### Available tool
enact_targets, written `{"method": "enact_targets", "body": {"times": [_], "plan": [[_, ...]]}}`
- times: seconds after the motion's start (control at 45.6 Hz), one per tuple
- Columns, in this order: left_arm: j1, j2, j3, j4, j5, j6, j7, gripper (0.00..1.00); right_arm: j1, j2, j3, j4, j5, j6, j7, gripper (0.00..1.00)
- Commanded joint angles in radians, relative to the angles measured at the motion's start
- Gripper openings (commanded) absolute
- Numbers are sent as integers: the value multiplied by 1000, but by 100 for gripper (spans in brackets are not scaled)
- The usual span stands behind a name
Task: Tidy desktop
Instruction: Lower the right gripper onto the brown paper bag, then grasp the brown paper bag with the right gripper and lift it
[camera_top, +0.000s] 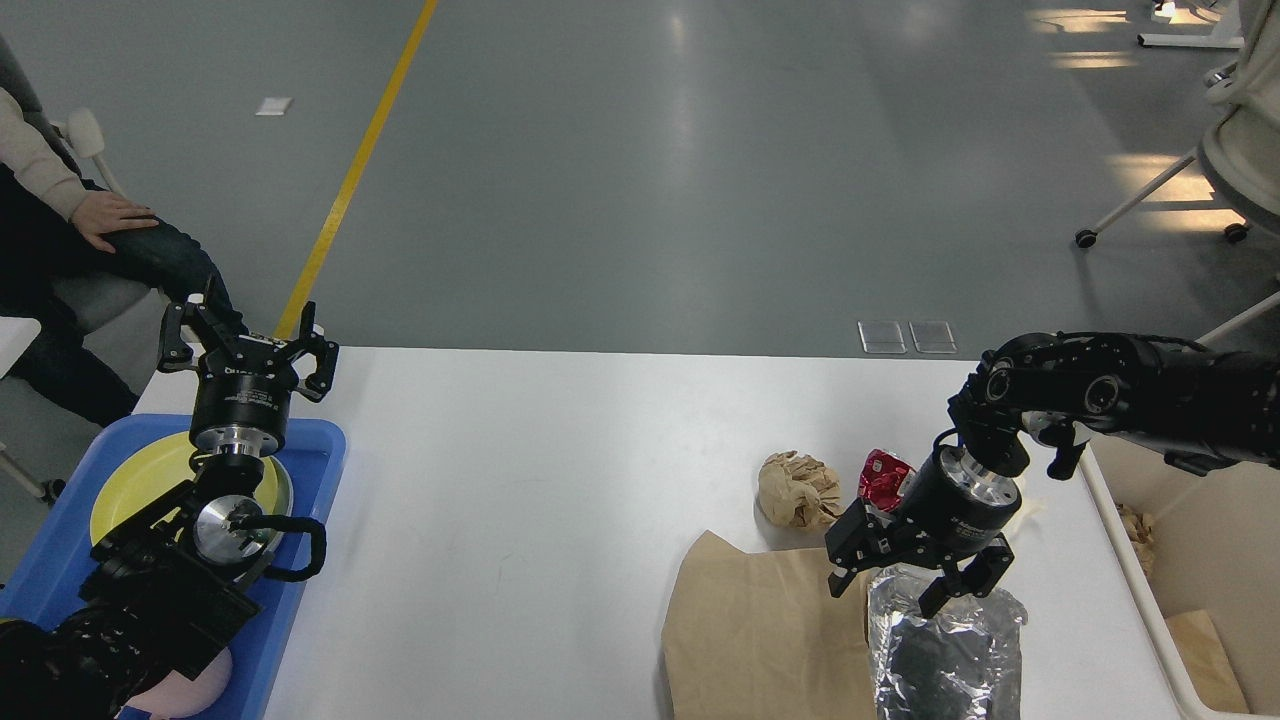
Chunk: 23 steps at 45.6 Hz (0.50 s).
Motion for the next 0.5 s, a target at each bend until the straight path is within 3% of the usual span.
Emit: {"method": "enact_targets", "body": {"times": [0.0,0.175,0.307,0.439,0.483], "plan": [[-1,0,0,0,0,0,0,96,-4,7,24,-5,0,-1,0,100],[-1,0,0,0,0,0,0,96,-35,27,38,-7,-5,-34,0,95],[1,0,0,0,0,0,0,96,-62,53,38,0,-12,-81,0,81],[1,0,0,0,0,0,0,96,-70,59,38,1,-12,-107,-2,38],[1,0,0,0,0,0,0,96,-73,59,38,1,-11,-107,-3,19]]}}
